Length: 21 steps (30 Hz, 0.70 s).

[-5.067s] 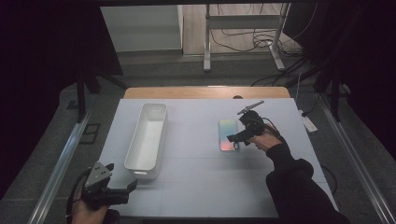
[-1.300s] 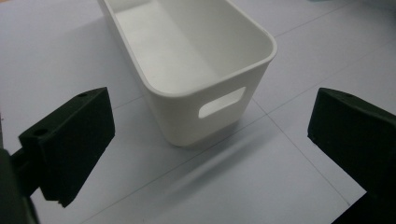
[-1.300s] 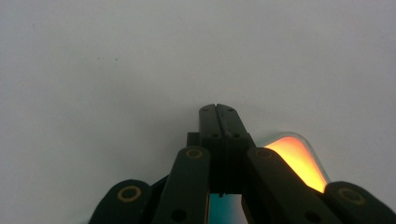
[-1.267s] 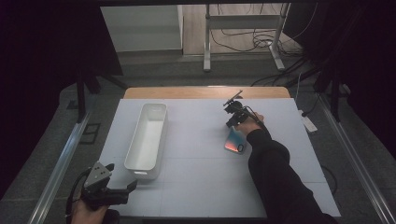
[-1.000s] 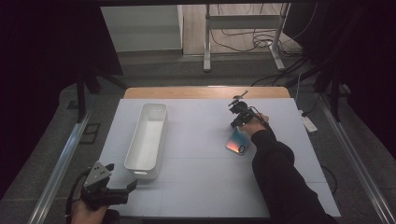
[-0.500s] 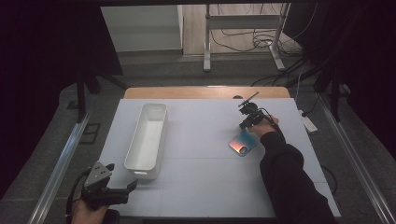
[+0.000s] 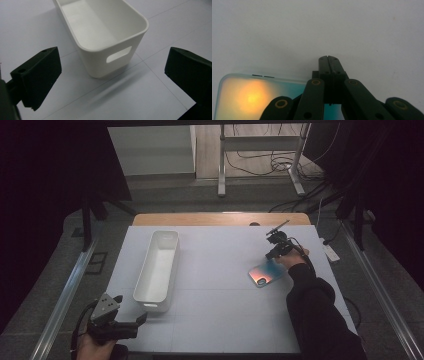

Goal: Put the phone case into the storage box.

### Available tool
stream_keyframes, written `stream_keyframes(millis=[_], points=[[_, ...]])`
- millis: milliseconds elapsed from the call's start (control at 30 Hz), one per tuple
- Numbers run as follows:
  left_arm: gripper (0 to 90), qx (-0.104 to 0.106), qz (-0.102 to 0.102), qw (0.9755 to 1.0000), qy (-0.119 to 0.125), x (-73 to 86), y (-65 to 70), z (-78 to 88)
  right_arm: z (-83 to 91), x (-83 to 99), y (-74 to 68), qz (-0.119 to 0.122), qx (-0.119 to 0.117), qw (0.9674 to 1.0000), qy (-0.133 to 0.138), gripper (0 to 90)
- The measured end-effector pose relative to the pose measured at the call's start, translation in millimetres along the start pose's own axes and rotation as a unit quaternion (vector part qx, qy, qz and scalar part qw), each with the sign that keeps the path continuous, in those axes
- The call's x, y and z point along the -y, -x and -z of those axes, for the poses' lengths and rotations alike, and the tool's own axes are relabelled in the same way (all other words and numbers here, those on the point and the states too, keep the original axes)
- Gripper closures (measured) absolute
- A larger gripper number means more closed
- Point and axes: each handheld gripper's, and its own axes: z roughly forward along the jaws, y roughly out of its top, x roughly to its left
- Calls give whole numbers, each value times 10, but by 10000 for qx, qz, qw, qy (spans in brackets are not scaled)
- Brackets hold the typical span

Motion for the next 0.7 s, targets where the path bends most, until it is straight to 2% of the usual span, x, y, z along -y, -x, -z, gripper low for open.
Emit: stream_keyframes(millis=[333, 700], points=[[14, -11, -23, 10000, -24, -3, 3, -3, 109, 206, 126, -200, -21, 9998, -17, 892], [14, -17, -26, 10000, -42, -7, 10, -9, 211, 430, 148, -289, -19, 9996, -3, 892]])
